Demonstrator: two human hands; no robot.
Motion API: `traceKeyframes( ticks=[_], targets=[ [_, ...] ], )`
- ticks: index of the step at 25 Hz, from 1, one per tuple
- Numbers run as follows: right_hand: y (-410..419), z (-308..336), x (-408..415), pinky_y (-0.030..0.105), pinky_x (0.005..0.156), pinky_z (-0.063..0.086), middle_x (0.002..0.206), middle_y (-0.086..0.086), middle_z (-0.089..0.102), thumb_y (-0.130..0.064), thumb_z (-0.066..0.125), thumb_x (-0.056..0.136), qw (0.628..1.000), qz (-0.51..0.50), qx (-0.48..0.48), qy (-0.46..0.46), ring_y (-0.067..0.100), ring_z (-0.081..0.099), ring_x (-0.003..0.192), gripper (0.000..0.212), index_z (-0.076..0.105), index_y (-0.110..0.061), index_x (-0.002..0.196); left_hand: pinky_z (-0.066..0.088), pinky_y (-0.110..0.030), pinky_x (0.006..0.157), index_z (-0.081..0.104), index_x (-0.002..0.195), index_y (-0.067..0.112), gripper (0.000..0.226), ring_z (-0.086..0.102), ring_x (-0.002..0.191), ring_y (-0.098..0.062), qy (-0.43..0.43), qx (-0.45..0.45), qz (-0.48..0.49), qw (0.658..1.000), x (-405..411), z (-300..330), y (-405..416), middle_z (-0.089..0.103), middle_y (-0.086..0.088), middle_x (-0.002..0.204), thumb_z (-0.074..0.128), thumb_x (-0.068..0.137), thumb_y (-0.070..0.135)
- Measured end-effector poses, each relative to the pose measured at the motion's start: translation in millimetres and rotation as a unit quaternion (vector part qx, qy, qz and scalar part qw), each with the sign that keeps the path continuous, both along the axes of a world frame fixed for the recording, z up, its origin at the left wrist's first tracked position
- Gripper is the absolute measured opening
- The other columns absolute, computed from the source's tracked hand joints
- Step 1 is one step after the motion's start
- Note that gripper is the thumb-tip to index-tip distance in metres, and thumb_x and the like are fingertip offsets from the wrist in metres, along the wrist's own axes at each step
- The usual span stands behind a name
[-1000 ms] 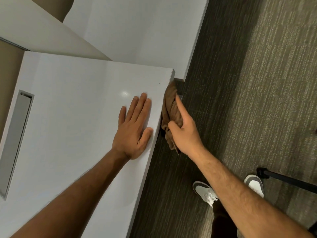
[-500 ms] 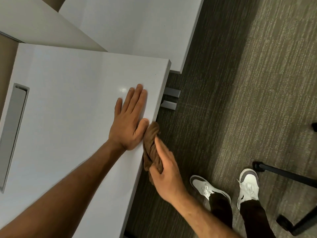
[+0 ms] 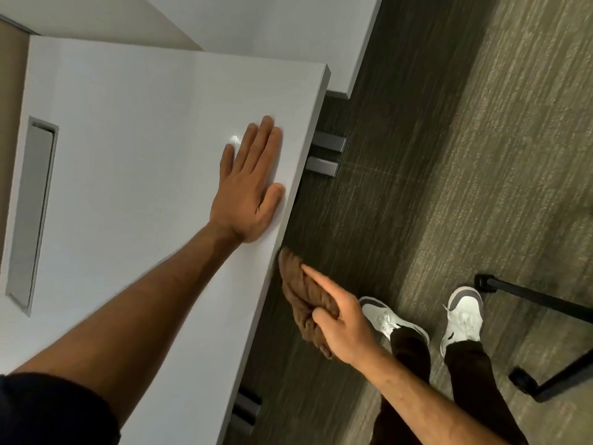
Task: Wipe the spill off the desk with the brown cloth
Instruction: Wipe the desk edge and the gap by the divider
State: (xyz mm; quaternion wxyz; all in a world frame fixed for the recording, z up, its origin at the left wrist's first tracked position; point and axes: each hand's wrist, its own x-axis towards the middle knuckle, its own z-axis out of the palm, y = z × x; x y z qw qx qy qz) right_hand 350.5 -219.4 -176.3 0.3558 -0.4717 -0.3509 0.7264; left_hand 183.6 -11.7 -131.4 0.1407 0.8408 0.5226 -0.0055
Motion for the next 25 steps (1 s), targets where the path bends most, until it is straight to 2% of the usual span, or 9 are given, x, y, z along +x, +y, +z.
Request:
traceKeyframes(
  ticks=[3, 6, 7, 9, 11, 13, 15, 20, 25],
  targets=[
    [38.6, 2.0, 8.9, 0.031, 0.116, 0.042, 0.146, -0.033, 0.05, 0.001, 0.049, 0.085, 0.993, -0.115, -0.011, 0.015, 0.003, 0.046, 0.141, 0.081, 0.046, -0.059, 0.14, 0.001, -0.06, 0.129, 0.01, 0.168, 0.012, 0.077, -0.001, 0.164, -0.026, 0.0, 0.002, -0.002, 1.0, -2.3, -1.1, -0.1, 0.003, -0.011, 0.177, 0.022, 0.102, 0.049],
    [91.1, 10.9, 6.7, 0.018, 0.112, 0.042, 0.142, -0.048, 0.04, -0.004, 0.051, 0.089, 0.984, -0.179, 0.019, 0.0, -0.006, 0.042, 0.14, 0.082, 0.031, -0.06, 0.147, 0.0, -0.059, 0.129, 0.009, 0.168, 0.013, 0.078, -0.003, 0.164, -0.024, 0.006, -0.001, 0.001, 1.0, -3.2, -1.4, -1.3, 0.001, -0.009, 0.177, 0.02, 0.102, 0.052],
    [108.8, 14.9, 2.2, 0.019, 0.113, 0.04, 0.144, -0.047, 0.037, -0.007, 0.051, 0.091, 0.983, -0.182, 0.031, -0.019, -0.007, 0.039, 0.141, 0.082, 0.027, -0.06, 0.149, 0.0, -0.059, 0.129, 0.009, 0.168, 0.013, 0.079, -0.003, 0.164, -0.023, 0.009, -0.004, 0.005, 1.0, -2.1, -0.9, -1.4, 0.001, -0.009, 0.177, 0.018, 0.102, 0.055],
    [139.2, 23.3, -7.0, 0.027, 0.12, 0.036, 0.16, -0.027, 0.031, -0.008, 0.052, 0.093, 0.978, -0.178, 0.07, -0.079, 0.0, 0.03, 0.149, 0.079, 0.025, -0.049, 0.155, -0.001, -0.058, 0.13, 0.01, 0.168, 0.015, 0.082, -0.003, 0.164, -0.023, 0.007, -0.011, 0.007, 1.0, -0.1, 0.2, -1.4, 0.001, -0.008, 0.177, 0.01, 0.102, 0.063],
    [163.0, 25.5, -8.4, 0.038, 0.123, 0.03, 0.169, -0.007, 0.02, -0.006, 0.055, 0.094, 0.963, -0.161, 0.117, -0.181, 0.013, 0.024, 0.154, 0.076, 0.028, -0.037, 0.158, -0.002, -0.056, 0.13, 0.01, 0.168, 0.016, 0.084, -0.004, 0.164, -0.023, 0.002, -0.015, 0.007, 1.0, -1.4, -0.5, -1.3, 0.001, -0.007, 0.177, 0.004, 0.101, 0.067],
    [184.1, 24.5, 2.0, 0.043, 0.121, 0.02, 0.17, -0.002, 0.017, -0.008, 0.061, 0.093, 0.93, -0.116, 0.165, -0.308, 0.028, 0.023, 0.154, 0.078, 0.029, -0.035, 0.158, -0.002, -0.056, 0.13, 0.009, 0.168, 0.017, 0.08, -0.004, 0.164, -0.022, 0.002, -0.013, 0.005, 1.0, -3.0, -1.8, -1.0, 0.001, -0.005, 0.177, 0.011, 0.103, 0.063],
    [202.2, 27.5, 13.9, 0.044, 0.113, 0.024, 0.171, -0.001, 0.015, -0.01, 0.065, 0.092, 0.896, -0.066, 0.192, -0.395, 0.037, 0.025, 0.152, 0.08, 0.029, -0.037, 0.158, -0.002, -0.056, 0.13, 0.009, 0.168, 0.017, 0.076, -0.004, 0.164, -0.021, 0.003, -0.011, 0.006, 1.0, -4.7, -2.2, -0.4, 0.0, -0.004, 0.177, 0.019, 0.103, 0.054],
    [226.0, 42.4, 32.4, 0.052, 0.1, 0.054, 0.172, -0.001, 0.004, -0.017, 0.067, 0.094, 0.857, 0.027, 0.199, -0.474, 0.038, 0.035, 0.143, 0.08, 0.024, -0.04, 0.158, -0.006, -0.051, 0.13, 0.007, 0.169, 0.019, 0.074, -0.004, 0.164, -0.021, 0.006, -0.01, 0.004, 1.0, -6.9, -5.5, -1.6, -0.003, 0.0, 0.177, 0.021, 0.104, 0.052],
    [261.7, 62.7, 54.0, 0.049, 0.094, 0.055, 0.17, 0.005, 0.002, -0.021, 0.072, 0.091, 0.805, 0.127, 0.223, -0.535, 0.038, 0.036, 0.135, 0.083, 0.024, -0.042, 0.156, -0.006, -0.05, 0.13, 0.004, 0.169, 0.022, 0.075, -0.004, 0.164, -0.021, 0.021, -0.02, 0.008, 1.0, -7.4, -6.1, 0.8, -0.005, 0.002, 0.177, 0.022, 0.103, 0.053]
  ],
)
